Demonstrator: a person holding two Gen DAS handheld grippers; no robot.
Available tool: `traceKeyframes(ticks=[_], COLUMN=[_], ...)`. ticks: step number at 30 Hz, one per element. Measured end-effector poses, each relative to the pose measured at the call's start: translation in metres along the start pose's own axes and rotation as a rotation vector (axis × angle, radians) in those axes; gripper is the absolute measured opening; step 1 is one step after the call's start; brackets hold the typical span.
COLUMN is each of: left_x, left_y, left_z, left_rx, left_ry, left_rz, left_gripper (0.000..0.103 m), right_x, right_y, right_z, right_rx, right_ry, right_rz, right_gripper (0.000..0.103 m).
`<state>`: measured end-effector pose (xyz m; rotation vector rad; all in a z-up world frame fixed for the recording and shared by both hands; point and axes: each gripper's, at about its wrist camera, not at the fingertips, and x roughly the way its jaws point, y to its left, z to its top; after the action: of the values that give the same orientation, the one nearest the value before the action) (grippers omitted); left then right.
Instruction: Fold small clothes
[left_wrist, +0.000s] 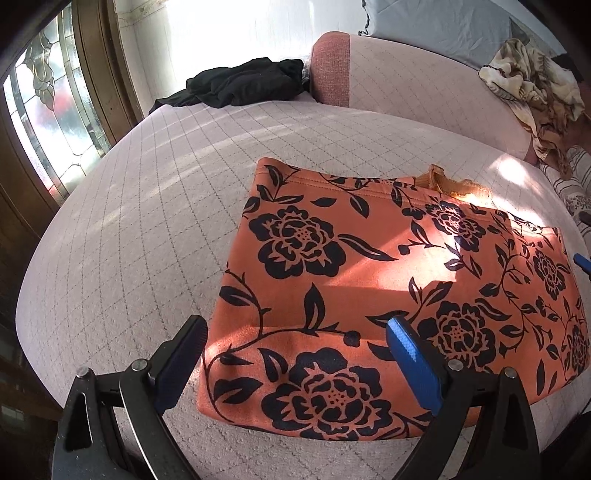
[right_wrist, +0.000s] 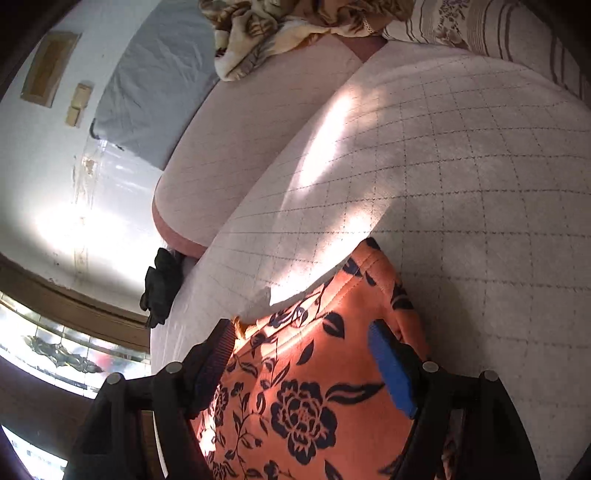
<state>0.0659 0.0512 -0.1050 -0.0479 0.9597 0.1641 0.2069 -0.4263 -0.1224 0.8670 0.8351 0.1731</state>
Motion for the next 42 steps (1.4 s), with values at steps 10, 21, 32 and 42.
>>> traceKeyframes(ticks=[10, 21, 32, 42], left_x=[0.011, -0.005, -0.02, -0.022], left_y=[0.01, 0.012, 0.004, -0.023], left_z=[-0.018, -0.023, -0.022, -0.015], left_rx=[-0.007, -0.003, 0.019, 0.065], left_ry=[0.056, 0.065, 0.036, 0.01], left_rz=[0.004, 0.044, 0.06, 0.037], left_gripper=[0.098, 0.098, 0.098, 0.098], right_x=[-0.037, -0.046, -0.063, -0.084], right_y=[-0.016, -0.024, -0.02, -0.028], right_z=[-0.118, -0.135, -0.132, -0.13], right_rx=[-0.065, -0.119, -0.134, -0.079], right_ry=[0.123, 0.115, 0.046, 0.015], right_rz=[0.003, -0.021, 0.019, 0.044], right_gripper=[0.078, 0.086, 0.087, 0.087])
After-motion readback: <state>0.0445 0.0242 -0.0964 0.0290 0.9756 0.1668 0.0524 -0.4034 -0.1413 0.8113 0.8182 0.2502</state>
